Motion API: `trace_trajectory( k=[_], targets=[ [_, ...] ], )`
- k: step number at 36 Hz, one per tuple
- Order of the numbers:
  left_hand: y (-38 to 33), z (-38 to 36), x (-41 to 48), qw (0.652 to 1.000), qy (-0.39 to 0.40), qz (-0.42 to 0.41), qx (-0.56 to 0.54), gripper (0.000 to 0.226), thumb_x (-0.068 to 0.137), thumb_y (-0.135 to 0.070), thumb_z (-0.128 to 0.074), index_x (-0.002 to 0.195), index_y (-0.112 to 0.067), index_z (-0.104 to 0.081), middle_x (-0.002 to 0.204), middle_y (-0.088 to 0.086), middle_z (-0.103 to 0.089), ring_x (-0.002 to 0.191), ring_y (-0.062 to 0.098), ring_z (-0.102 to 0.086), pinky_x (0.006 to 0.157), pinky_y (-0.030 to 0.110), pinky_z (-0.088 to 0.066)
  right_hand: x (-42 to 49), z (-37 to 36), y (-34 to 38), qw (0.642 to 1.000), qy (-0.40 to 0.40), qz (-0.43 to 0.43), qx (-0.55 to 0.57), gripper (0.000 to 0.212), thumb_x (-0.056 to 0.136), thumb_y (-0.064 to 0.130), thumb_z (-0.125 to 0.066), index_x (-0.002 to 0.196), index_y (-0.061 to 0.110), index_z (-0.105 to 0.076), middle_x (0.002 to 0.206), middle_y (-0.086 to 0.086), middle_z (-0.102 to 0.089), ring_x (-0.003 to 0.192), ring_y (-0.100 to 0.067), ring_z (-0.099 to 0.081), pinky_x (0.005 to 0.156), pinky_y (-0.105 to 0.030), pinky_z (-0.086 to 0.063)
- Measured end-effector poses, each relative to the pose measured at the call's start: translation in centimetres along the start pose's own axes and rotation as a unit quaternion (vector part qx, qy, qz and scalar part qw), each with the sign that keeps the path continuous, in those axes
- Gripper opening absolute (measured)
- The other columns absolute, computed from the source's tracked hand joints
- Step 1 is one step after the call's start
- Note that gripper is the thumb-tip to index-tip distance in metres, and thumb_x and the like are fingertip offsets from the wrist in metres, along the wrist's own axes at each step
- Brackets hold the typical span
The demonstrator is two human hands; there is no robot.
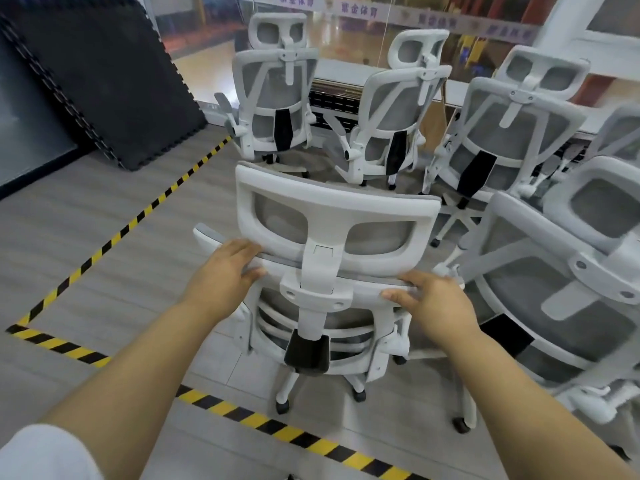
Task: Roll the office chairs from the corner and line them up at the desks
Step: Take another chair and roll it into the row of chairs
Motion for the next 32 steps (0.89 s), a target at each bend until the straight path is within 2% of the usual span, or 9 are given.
trace_trajectory(
  k=[3, 10, 14, 17, 19, 22, 24, 28, 32],
  targets=[
    [0.3, 0.0, 1.4, 1.000, 0.002, -0.002, 0.000, 0.037, 0.092, -0.027, -0.053, 0.127, -0.016, -0.053, 0.137, 0.001, -0.045, 0.128, 0.018, -0.036, 0.101, 0.034, -0.034, 1.1, -0.1, 0.2, 1.000, -0.001, -0.006, -0.003, 0.051, 0.079, 0.058, -0.060, 0.116, 0.023, -0.063, 0.109, 0.003, -0.067, 0.103, -0.020, -0.056, 0.098, -0.042, -0.041],
    [0.6, 0.3, 2.3, 1.000, -0.007, -0.016, 0.009, 0.036, 0.091, -0.028, -0.056, 0.125, -0.017, -0.055, 0.133, 0.000, -0.048, 0.124, 0.018, -0.040, 0.096, 0.033, -0.038, 1.6, 0.2, 0.7, 1.000, -0.012, -0.015, 0.003, 0.048, 0.080, 0.053, -0.062, 0.117, 0.021, -0.062, 0.105, 0.004, -0.063, 0.106, -0.017, -0.051, 0.095, -0.036, -0.038],
    [0.6, 0.7, 2.4, 1.000, 0.002, -0.016, 0.015, 0.037, 0.090, -0.031, -0.057, 0.125, -0.019, -0.055, 0.131, -0.001, -0.050, 0.123, 0.018, -0.041, 0.097, 0.035, -0.039, 1.7, 0.2, 1.6, 0.999, 0.015, -0.012, -0.037, 0.048, 0.083, 0.055, -0.058, 0.118, 0.022, -0.060, 0.109, 0.005, -0.061, 0.105, -0.014, -0.048, 0.082, -0.029, -0.035],
    [0.6, 0.7, 2.3, 0.999, 0.034, -0.018, 0.026, 0.040, 0.089, -0.032, -0.058, 0.128, -0.022, -0.051, 0.133, -0.003, -0.048, 0.122, 0.016, -0.043, 0.100, 0.034, -0.038, 1.8, 0.1, 2.1, 0.995, 0.045, -0.018, -0.086, 0.047, 0.085, 0.057, -0.054, 0.118, 0.024, -0.057, 0.106, 0.005, -0.058, 0.098, -0.015, -0.050, 0.076, -0.029, -0.037],
    [0.5, 0.7, 2.0, 0.997, 0.065, -0.017, 0.030, 0.045, 0.088, -0.034, -0.059, 0.131, -0.026, -0.047, 0.137, -0.006, -0.044, 0.116, 0.015, -0.048, 0.097, 0.033, -0.040, 1.7, 0.2, 2.5, 0.990, 0.067, -0.020, -0.126, 0.046, 0.087, 0.056, -0.052, 0.121, 0.026, -0.054, 0.112, 0.004, -0.057, 0.100, -0.017, -0.051, 0.073, -0.032, -0.041],
    [0.4, 1.4, 1.1, 0.994, 0.103, -0.016, 0.021, 0.048, 0.087, -0.037, -0.059, 0.132, -0.029, -0.043, 0.138, -0.011, -0.040, 0.107, 0.013, -0.052, 0.092, 0.032, -0.044, 1.3, -0.5, 3.3, 0.971, 0.126, -0.015, -0.202, 0.051, 0.086, 0.053, -0.054, 0.128, 0.026, -0.047, 0.123, 0.000, -0.053, 0.109, -0.021, -0.049, 0.078, -0.035, -0.044],
    [0.8, 2.1, 0.2, 0.992, 0.121, -0.014, 0.026, 0.047, 0.087, -0.039, -0.058, 0.131, -0.027, -0.046, 0.136, -0.011, -0.042, 0.111, 0.014, -0.050, 0.092, 0.033, -0.044, 0.8, -0.7, 4.1, 0.962, 0.151, -0.012, -0.226, 0.058, 0.084, 0.053, -0.057, 0.132, 0.024, -0.043, 0.128, 0.000, -0.051, 0.113, -0.021, -0.049, 0.083, -0.036, -0.045],
    [3.7, 4.0, -2.6, 0.984, 0.167, 0.035, 0.054, 0.046, 0.088, -0.046, -0.056, 0.128, -0.026, -0.049, 0.134, -0.005, -0.048, 0.118, 0.018, -0.047, 0.094, 0.033, -0.041, -0.7, -0.8, 7.1, 0.952, 0.165, 0.006, -0.258, 0.063, 0.085, 0.056, -0.054, 0.137, 0.025, -0.038, 0.132, 0.000, -0.049, 0.117, -0.022, -0.049, 0.079, -0.034, -0.041],
    [7.4, 6.2, -7.1, 0.972, 0.211, 0.073, 0.074, 0.050, 0.088, -0.049, -0.054, 0.132, -0.027, -0.047, 0.137, -0.001, -0.048, 0.122, 0.019, -0.046, 0.098, 0.034, -0.041, -3.4, -2.0, 11.5, 0.951, 0.195, 0.026, -0.239, 0.066, 0.084, 0.057, -0.056, 0.138, 0.026, -0.038, 0.139, 0.000, -0.047, 0.124, -0.022, -0.046, 0.096, -0.037, -0.042]
  ],
)
Point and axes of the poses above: each hand's wrist, its own x-axis towards the middle knuckle, its own z-axis out of the back of the hand, y = z × x, the point moved 10 cm from there along x, towards the middle knuckle
